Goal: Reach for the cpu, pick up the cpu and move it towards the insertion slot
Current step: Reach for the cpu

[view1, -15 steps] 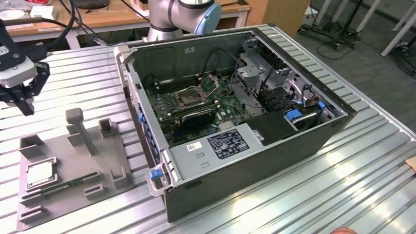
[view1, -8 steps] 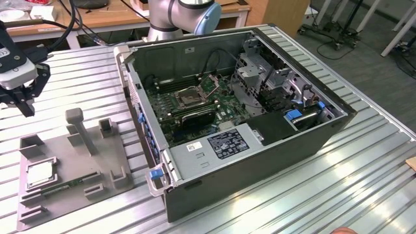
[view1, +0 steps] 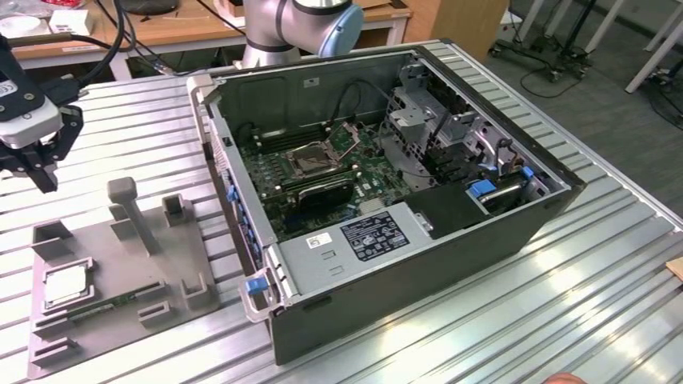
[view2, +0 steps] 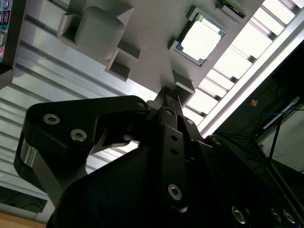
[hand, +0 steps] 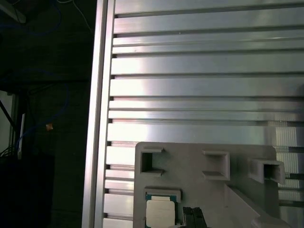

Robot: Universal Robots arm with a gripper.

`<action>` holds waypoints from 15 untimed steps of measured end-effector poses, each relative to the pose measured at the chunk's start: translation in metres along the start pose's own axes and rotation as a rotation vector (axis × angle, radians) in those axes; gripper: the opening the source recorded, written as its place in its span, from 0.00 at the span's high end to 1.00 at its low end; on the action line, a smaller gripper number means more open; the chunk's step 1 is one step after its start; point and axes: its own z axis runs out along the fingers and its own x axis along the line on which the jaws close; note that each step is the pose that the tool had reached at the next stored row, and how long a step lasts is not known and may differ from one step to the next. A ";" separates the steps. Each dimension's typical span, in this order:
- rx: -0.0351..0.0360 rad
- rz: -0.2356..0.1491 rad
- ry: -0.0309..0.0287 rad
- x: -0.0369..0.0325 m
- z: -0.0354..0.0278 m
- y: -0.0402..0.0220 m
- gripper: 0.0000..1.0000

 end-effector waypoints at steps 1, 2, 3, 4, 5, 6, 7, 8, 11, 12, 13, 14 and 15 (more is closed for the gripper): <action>0.0001 0.000 0.0001 0.0000 0.0006 0.0000 0.90; 0.0000 0.000 0.0000 0.0000 0.0012 0.0000 0.90; 0.0001 0.000 0.0002 0.0000 0.0015 -0.0001 0.90; 0.0002 0.000 0.0003 0.0000 0.0015 -0.0001 0.90; 0.0002 0.000 0.0003 0.0000 0.0015 -0.0001 0.90; 0.0002 0.000 0.0003 0.0000 0.0016 -0.0001 0.90; 0.0001 0.000 0.0001 0.0000 0.0017 -0.0001 0.90; 0.0000 0.000 0.0001 0.0001 0.0018 -0.0001 0.90; 0.0000 0.000 0.0000 0.0009 0.0027 -0.0001 0.90; 0.0000 0.000 0.0000 0.0012 0.0029 -0.0001 0.90; 0.0001 0.000 0.0001 0.0017 0.0032 -0.0001 0.90; 0.0001 0.000 0.0001 0.0022 0.0034 -0.0001 0.90; 0.0001 0.000 0.0001 0.0025 0.0035 -0.0001 0.90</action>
